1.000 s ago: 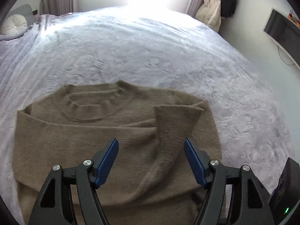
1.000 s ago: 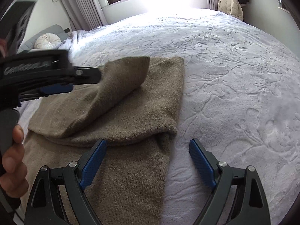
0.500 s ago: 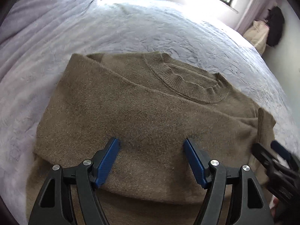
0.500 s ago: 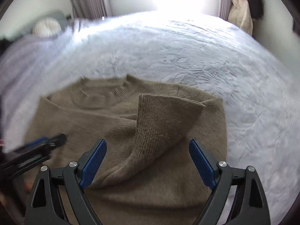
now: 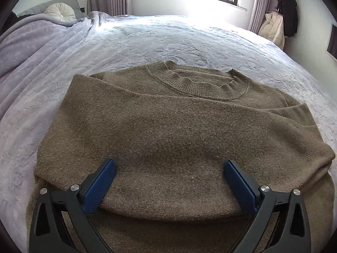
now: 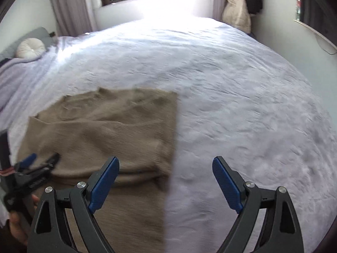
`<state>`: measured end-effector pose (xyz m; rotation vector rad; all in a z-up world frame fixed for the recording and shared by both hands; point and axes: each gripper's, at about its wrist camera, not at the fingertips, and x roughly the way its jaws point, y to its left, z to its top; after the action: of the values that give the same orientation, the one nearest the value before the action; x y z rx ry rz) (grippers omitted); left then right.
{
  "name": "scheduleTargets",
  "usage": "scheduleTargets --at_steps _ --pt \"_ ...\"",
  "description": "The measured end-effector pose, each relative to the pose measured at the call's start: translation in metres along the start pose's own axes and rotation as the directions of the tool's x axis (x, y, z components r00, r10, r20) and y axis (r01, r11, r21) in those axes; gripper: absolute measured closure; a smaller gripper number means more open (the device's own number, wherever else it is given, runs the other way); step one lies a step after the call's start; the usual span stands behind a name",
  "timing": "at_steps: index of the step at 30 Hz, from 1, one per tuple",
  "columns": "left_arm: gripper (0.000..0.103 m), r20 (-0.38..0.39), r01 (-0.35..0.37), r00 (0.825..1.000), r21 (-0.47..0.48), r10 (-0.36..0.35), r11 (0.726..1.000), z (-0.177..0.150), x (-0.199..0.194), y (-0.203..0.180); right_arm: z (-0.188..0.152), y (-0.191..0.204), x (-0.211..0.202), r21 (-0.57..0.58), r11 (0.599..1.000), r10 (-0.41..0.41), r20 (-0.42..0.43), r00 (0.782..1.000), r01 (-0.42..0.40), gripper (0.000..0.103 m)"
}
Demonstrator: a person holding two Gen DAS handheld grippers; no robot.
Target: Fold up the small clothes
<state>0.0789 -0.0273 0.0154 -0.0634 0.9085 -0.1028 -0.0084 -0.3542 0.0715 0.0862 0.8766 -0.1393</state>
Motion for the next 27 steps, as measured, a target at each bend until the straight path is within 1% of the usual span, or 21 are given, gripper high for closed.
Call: scheduleTargets --at_steps 1,2,5,6,8,10,11,12,13,14,15,17,18,19,20,21,22,23,25,26,27 --pt "0.000 -0.008 0.006 1.000 0.000 -0.006 1.000 0.001 0.001 0.001 0.003 0.010 0.007 -0.020 0.999 0.040 -0.011 0.999 -0.041 0.011" --pt "0.000 -0.022 0.016 1.000 0.001 -0.016 1.000 0.003 0.000 0.003 0.004 0.017 0.015 -0.031 0.998 0.059 -0.029 0.998 -0.060 0.011" --pt "0.000 -0.049 0.042 0.998 -0.013 -0.042 0.999 0.006 0.002 0.008 0.005 0.032 0.059 -0.042 0.999 0.022 -0.146 0.989 -0.028 0.014" --pt "0.000 -0.059 0.041 0.997 -0.017 -0.042 0.999 0.009 0.004 0.009 0.006 0.034 0.071 -0.054 0.999 -0.004 -0.166 0.986 -0.005 0.014" --pt "0.000 -0.082 0.024 0.996 -0.005 -0.025 1.000 0.015 0.009 0.008 0.014 0.036 0.082 -0.085 0.996 -0.053 -0.139 0.989 0.041 0.012" --pt "0.000 -0.100 0.014 0.995 0.003 -0.014 1.000 0.022 0.008 0.008 0.022 0.034 0.084 -0.068 0.996 -0.060 -0.170 0.984 0.049 0.012" --pt "0.000 -0.092 0.018 0.996 -0.006 -0.019 1.000 0.025 0.004 0.011 0.024 0.035 0.080 -0.063 0.997 -0.062 -0.176 0.982 0.051 0.012" --pt "0.000 -0.074 0.026 0.997 -0.029 -0.028 0.999 0.027 -0.002 0.016 0.024 0.037 0.072 -0.070 0.996 -0.067 -0.163 0.984 0.056 0.012" --pt "0.000 -0.063 0.035 0.997 -0.057 -0.039 0.998 0.029 -0.007 0.023 0.023 0.041 0.064 -0.092 0.995 -0.062 -0.133 0.989 0.050 0.012" --pt "0.000 -0.063 0.044 0.997 -0.089 -0.050 0.995 0.030 -0.008 0.030 0.021 0.048 0.054 -0.121 0.992 -0.040 -0.106 0.994 0.027 0.012" --pt "0.000 -0.084 0.038 0.995 -0.123 -0.048 0.992 0.031 -0.005 0.037 0.019 0.056 0.050 -0.141 0.990 -0.015 -0.096 0.995 0.002 0.012" --pt "0.000 -0.160 0.010 0.986 -0.152 -0.035 0.988 0.030 0.007 0.046 0.014 0.075 0.043 -0.171 0.983 0.058 -0.100 0.993 -0.075 0.012" --pt "0.000 -0.189 0.010 0.981 -0.139 -0.036 0.990 0.026 0.012 0.046 0.012 0.084 0.045 -0.175 0.978 0.090 -0.114 0.989 -0.109 0.012" --pt "0.000 -0.189 -0.002 0.982 -0.091 -0.015 0.996 0.022 0.010 0.042 0.008 0.092 0.049 -0.182 0.974 0.109 -0.138 0.984 -0.133 0.012" --pt "0.000 -0.182 -0.022 0.983 -0.038 0.015 0.999 0.018 0.007 0.037 0.000 0.102 0.057 -0.195 0.972 0.099 -0.170 0.981 -0.132 0.012" --pt "0.000 -0.177 -0.039 0.983 0.014 0.041 0.999 0.012 0.002 0.033 -0.007 0.109 0.063 -0.219 0.971 0.059 -0.189 0.980 -0.100 0.012" --pt "0.000 -0.172 -0.042 0.984 0.046 0.049 0.998 0.005 -0.003 0.031 -0.017 0.116 0.061 -0.263 0.964 0.005 -0.165 0.986 -0.049 0.012" --pt "0.000 -0.163 -0.038 0.985 0.067 0.048 0.997 -0.004 -0.011 0.033 -0.022 0.120 0.055 -0.283 0.959 -0.015 -0.133 0.991 -0.024 0.012" --pt "0.000 -0.156 -0.012 0.987 0.068 0.023 0.998 -0.018 -0.022 0.041 -0.033 0.122 0.039 -0.286 0.958 -0.021 -0.101 0.995 -0.009 0.011" --pt "0.000 -0.175 0.004 0.984 0.063 0.007 0.998 -0.023 -0.024 0.045 -0.041 0.120 0.032 -0.286 0.958 -0.016 -0.103 0.995 -0.014 0.011" --pt "0.000 -0.202 0.005 0.979 0.062 0.008 0.998 -0.031 -0.024 0.050 -0.051 0.119 0.025 -0.291 0.957 -0.021 -0.101 0.995 -0.009 0.011"
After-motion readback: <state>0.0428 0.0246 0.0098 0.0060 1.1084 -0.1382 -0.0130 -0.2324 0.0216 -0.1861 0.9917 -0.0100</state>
